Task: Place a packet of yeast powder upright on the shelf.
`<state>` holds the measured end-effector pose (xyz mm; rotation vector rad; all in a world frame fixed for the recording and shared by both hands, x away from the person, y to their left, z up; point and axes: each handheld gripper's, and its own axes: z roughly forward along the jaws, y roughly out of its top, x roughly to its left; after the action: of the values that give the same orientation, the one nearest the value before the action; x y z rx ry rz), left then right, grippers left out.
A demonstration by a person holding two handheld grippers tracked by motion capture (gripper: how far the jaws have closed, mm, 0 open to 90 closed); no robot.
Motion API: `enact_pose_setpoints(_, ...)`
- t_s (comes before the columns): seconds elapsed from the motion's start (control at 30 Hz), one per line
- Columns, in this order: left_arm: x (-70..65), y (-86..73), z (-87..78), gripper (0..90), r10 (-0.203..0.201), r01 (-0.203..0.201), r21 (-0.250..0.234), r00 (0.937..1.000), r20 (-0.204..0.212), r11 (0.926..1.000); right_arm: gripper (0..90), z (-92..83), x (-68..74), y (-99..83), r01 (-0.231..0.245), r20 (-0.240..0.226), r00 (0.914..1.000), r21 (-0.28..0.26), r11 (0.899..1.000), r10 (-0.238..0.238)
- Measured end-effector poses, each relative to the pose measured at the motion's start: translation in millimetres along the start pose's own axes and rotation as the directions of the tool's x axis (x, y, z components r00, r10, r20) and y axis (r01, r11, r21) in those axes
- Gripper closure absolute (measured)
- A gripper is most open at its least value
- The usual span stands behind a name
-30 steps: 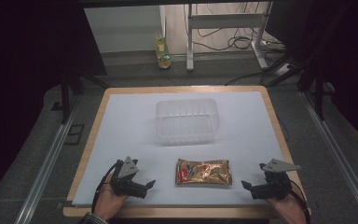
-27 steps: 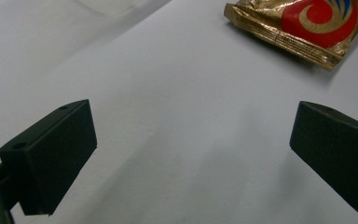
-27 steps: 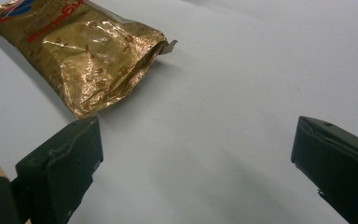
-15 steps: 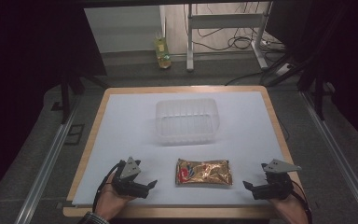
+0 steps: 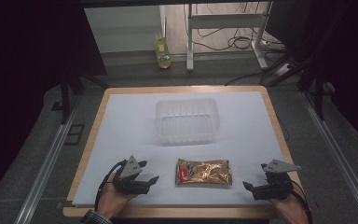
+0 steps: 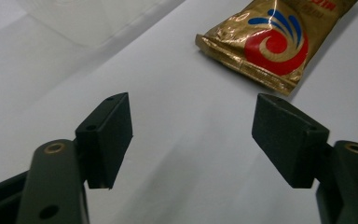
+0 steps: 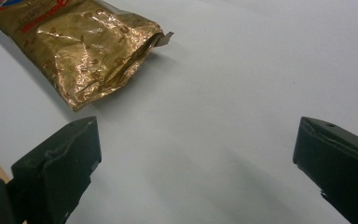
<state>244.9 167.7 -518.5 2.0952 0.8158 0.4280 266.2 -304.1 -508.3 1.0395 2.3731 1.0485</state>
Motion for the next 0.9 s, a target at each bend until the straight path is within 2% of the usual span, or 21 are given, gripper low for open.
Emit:
enact_pose_setpoints(0.23, -1.7, 5.0, 3.2, 34.7, 0.021, -0.021, -0.02, 0.9997, 0.011, 0.9996, 0.9, 1.2, -0.1, 0.0, 0.0, 0.001, 1.0, 0.007, 1.0, 0.0)
enact_pose_setpoints(0.37, -3.5, 6.8, 6.8, 40.6, 0.044, -0.044, -0.008, 0.9988, 0.022, 0.999, 0.9, 1.7, -0.3, -0.4, -0.005, 0.002, 1.0, 0.012, 1.0, 0.005)
enact_pose_setpoints(0.63, -4.7, 9.8, 9.7, 51.7, 0.049, -0.048, -0.015, 0.9975, 0.051, 0.9987, 0.9, 2.1, -0.4, -0.4, -0.004, 0.003, 1.0, 0.014, 1.0, 0.004)
enact_pose_setpoints(0.77, -6.0, 13.9, 14.6, 57.5, 0.064, -0.063, -0.011, 0.9959, 0.064, 0.9979, 0.9, 2.3, -0.5, -0.2, -0.004, 0.002, 1.0, 0.013, 1.0, 0.004)
enact_pose_setpoints(0.9, -7.0, 19.4, 18.3, 64.1, 0.063, -0.061, -0.03, 0.9945, 0.083, 0.9977, 0.9, 3.1, -0.5, 0.2, -0.004, -0.003, 1.0, 0.016, 1.0, 0.004)
